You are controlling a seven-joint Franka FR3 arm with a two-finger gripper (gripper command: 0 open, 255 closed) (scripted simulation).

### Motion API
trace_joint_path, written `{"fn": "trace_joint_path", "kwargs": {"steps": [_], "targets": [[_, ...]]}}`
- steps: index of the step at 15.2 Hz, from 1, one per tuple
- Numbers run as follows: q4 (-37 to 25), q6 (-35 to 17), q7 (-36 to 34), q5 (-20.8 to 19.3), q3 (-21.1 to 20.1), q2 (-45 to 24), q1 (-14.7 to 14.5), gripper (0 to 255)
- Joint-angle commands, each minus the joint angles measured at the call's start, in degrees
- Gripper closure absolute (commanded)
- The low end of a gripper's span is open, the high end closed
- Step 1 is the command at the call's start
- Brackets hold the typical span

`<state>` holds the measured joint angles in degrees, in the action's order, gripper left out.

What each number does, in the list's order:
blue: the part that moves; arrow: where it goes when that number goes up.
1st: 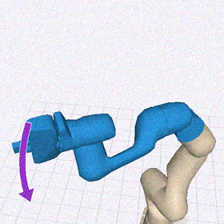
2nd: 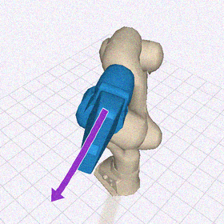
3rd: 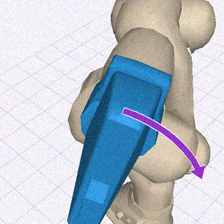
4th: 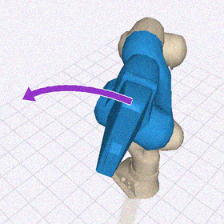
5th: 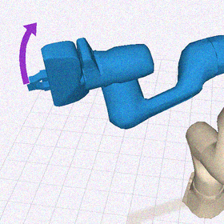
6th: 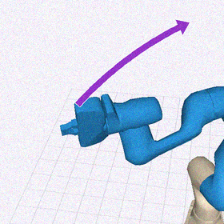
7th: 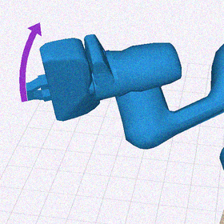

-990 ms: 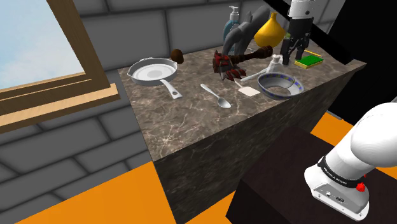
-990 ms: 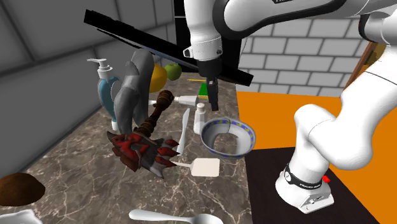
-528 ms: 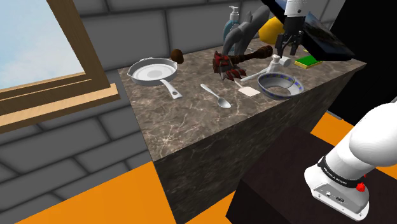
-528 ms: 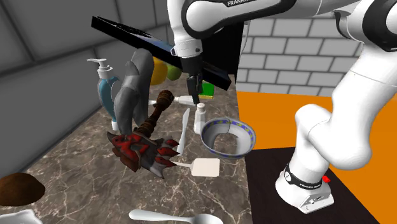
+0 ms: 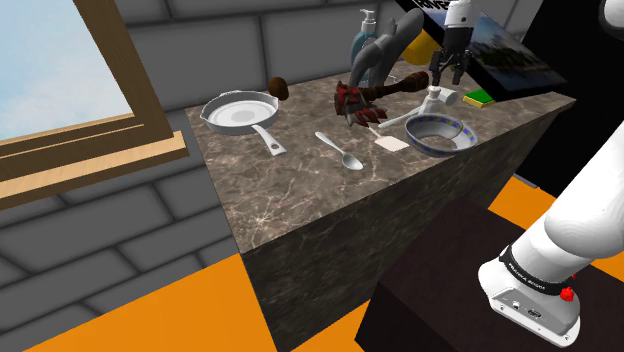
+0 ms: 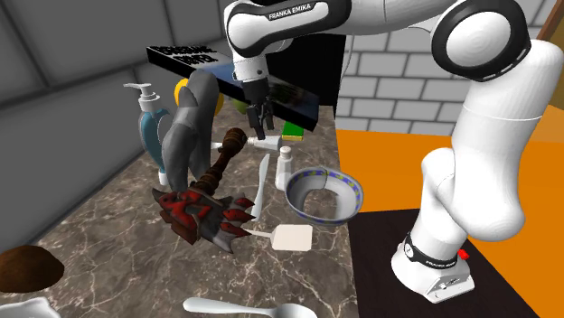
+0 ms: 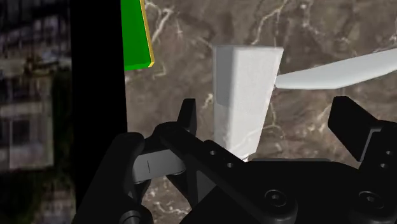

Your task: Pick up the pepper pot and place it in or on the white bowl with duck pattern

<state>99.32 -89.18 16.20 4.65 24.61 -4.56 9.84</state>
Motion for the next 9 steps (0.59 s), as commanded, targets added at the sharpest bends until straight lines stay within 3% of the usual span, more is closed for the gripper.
{"fn": "trace_joint_path", "kwargs": {"steps": [1,9], "targets": [[-0.9,-2.7,0.5,0.6,0.4,-1.7,0.5,0],[5.1,-8.0,0.3,0.3,0.1,-0.8,0.2,0]]}}
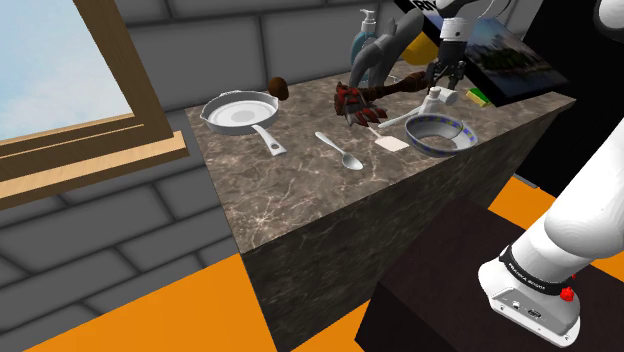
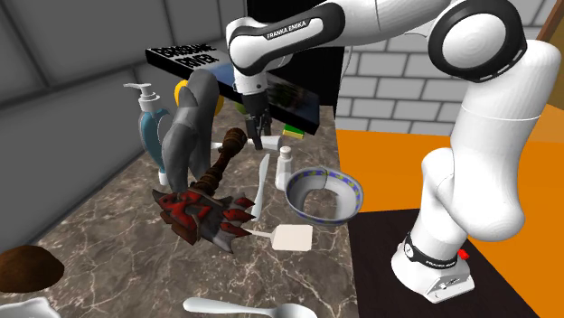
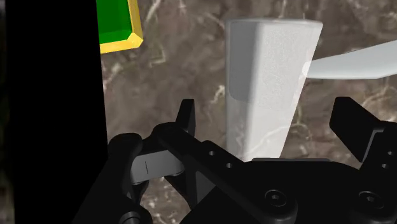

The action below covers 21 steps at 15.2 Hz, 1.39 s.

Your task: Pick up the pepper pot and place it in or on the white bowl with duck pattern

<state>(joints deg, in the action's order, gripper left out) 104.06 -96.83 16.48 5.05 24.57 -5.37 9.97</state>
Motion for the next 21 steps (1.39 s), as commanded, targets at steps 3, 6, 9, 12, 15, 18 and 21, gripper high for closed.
{"fn": "trace_joint_path", "kwargs": {"steps": [3,6,9,12,15,18,21], "targets": [[0.4,-0.3,0.0,-0.1,0.1,0.0,0.1,0],[0.4,-0.3,0.0,-0.1,0.1,0.0,0.1,0],[0.4,-0.4,0.0,-0.1,0.1,0.0,0.1,255],[0.5,-0.5,0.1,0.0,0.1,-0.1,0.1,255],[0.4,-0.4,0.2,0.0,0.1,-0.1,0.2,255],[-0.9,1.2,-0.1,-0.2,0.1,0.2,0.1,255],[-2.9,3.4,-0.3,-0.3,0.1,0.5,0.1,255]]}}
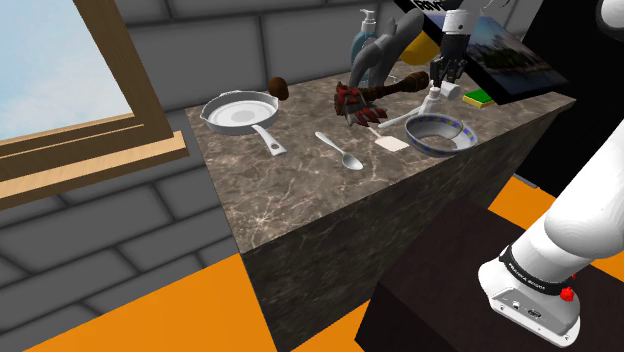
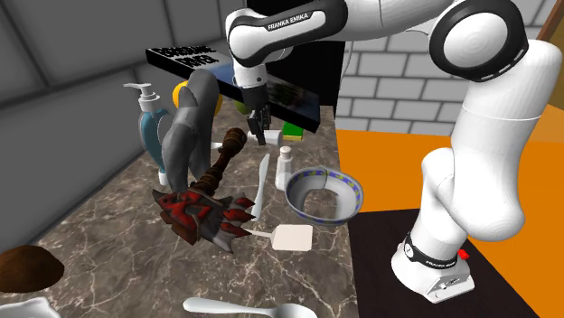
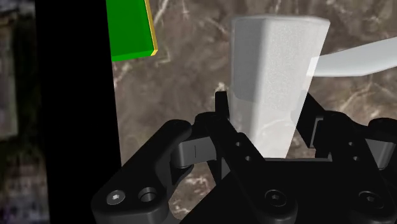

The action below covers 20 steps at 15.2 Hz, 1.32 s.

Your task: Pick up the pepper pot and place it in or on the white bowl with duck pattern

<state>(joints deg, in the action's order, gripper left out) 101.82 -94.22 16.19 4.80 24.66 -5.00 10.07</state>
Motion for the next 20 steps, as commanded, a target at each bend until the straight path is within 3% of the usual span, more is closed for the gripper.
{"fn": "trace_joint_path", "kwargs": {"steps": [1,18,20], "targets": [[-1.4,1.6,-0.1,-0.1,0.0,0.2,0.0,255],[-16.1,15.1,-0.3,0.4,0.4,-1.2,0.6,255],[-13.6,14.7,-1.7,-0.4,-0.1,1.2,-0.3,255]]}}
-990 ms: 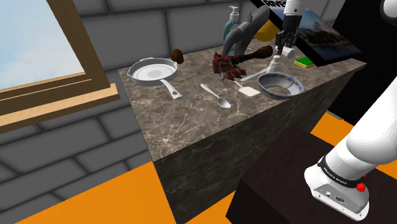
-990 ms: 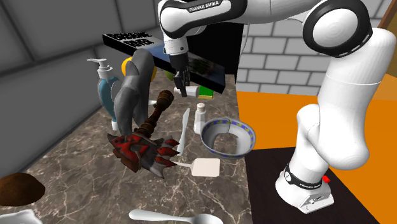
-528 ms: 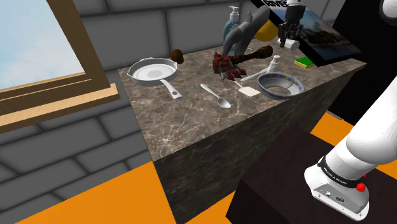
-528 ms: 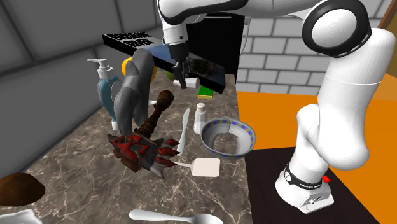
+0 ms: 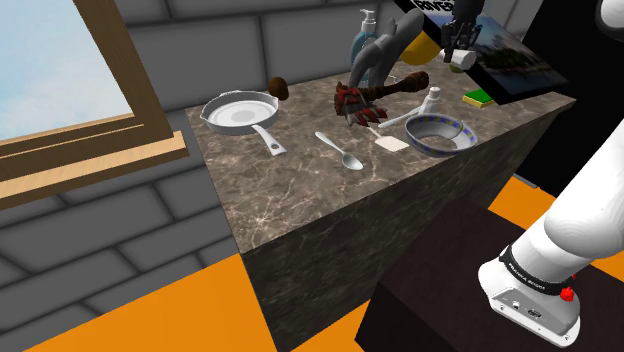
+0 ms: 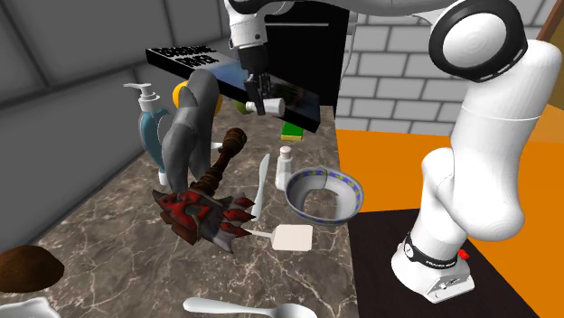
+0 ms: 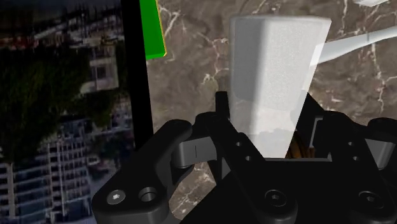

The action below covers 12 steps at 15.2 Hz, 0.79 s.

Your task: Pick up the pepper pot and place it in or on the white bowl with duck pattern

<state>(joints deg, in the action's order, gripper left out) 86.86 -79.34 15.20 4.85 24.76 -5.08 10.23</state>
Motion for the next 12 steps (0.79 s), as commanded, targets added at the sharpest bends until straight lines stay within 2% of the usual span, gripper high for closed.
{"fn": "trace_joint_path", "kwargs": {"steps": [1,6,12], "targets": [[4.1,-0.9,-2.1,-1.1,-0.8,3.7,-1.3,255],[15.8,-2.9,-9.0,-3.5,-4.4,14.5,-4.2,255],[26.8,-3.7,-17.2,-3.9,-9.7,25.5,-6.2,255]]}}
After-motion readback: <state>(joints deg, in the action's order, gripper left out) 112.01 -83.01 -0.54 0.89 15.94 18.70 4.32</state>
